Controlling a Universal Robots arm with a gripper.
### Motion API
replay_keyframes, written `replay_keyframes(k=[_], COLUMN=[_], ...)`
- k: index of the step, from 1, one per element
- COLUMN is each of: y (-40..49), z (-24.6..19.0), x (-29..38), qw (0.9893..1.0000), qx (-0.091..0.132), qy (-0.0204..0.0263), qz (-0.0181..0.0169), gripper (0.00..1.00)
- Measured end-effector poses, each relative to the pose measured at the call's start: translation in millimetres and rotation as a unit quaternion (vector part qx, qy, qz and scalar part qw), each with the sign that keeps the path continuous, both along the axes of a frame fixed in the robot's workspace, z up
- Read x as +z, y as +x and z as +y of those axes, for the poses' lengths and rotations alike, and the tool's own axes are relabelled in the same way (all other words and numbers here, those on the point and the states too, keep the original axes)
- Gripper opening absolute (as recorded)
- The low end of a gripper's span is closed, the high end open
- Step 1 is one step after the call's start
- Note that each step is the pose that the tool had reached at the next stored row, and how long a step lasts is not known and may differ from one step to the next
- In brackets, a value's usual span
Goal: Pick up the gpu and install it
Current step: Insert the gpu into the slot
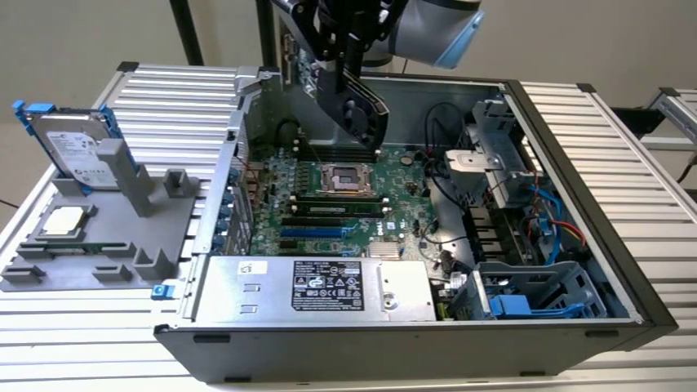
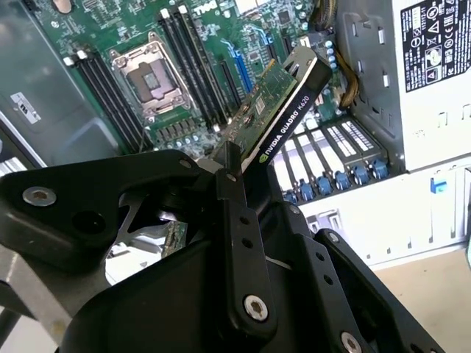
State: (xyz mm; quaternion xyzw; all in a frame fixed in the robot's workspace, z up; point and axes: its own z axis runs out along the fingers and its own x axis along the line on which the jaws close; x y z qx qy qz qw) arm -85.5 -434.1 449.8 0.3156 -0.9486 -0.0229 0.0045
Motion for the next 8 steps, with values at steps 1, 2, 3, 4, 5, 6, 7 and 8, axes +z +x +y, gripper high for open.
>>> replay_keyframes(k=[1, 2, 3, 4, 5, 6, 7, 8], y=[0.0, 0.0, 0.0, 0.0, 0.0, 0.0, 0.0, 0.0], z=[0.0, 0.0, 0.0, 0.0, 0.0, 0.0, 0.0, 0.0], x=[0.0, 0.0, 0.0, 0.0, 0.0, 0.0, 0.0, 0.0], qw=[1.0, 1.0, 1.0, 1.0, 1.0, 0.9999, 0.9999, 0.9999], qx=[0.002, 0.003, 0.005, 0.007, 0.008, 0.01, 0.012, 0.013], qy=[0.0, 0.0, 0.0, 0.0, 0.0, 0.0, 0.0, 0.0], qz=[0.0, 0.0, 0.0, 0.0, 0.0, 0.0, 0.0, 0.0], gripper=[0.0, 0.0, 0.0, 0.0, 0.0, 0.0, 0.0, 0.0])
